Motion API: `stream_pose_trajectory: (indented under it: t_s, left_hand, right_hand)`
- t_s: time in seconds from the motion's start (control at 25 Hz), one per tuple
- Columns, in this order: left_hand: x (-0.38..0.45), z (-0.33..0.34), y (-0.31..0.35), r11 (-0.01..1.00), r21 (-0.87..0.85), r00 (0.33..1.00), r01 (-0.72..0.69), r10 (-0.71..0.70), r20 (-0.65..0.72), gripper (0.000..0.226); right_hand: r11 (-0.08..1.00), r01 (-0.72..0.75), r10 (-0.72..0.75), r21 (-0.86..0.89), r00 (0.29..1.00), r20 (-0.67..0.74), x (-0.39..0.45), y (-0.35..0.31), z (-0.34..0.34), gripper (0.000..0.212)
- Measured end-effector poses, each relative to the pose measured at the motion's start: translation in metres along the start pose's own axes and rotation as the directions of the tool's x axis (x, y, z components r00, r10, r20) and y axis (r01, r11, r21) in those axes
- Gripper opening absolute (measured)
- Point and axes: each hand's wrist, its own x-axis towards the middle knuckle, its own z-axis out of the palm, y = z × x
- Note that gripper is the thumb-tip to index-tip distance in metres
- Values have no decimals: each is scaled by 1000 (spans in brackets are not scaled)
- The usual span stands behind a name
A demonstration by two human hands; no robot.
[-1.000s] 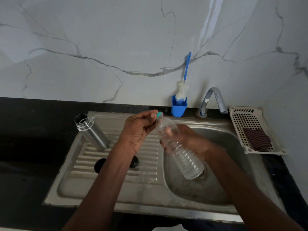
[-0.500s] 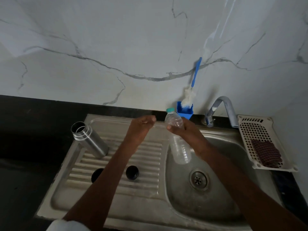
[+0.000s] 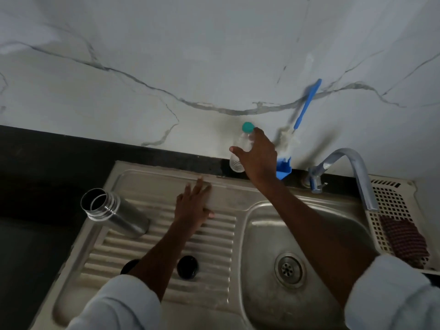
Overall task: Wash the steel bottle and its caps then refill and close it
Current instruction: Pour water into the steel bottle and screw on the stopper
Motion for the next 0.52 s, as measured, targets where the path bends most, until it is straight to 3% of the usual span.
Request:
stream_pose_trajectory:
  t_s: [0.24,0.52]
  left_hand:
    - [5,1,1,1000,1,1000,29,-29,-5,101]
    - [5,-2,2,999,14,999,33,-33,-3,102]
  right_hand:
    - [996,-79,80,-33,996,27,3,6,27,81]
    - [997,-76,76,-12,997,2,-2,1,29,89]
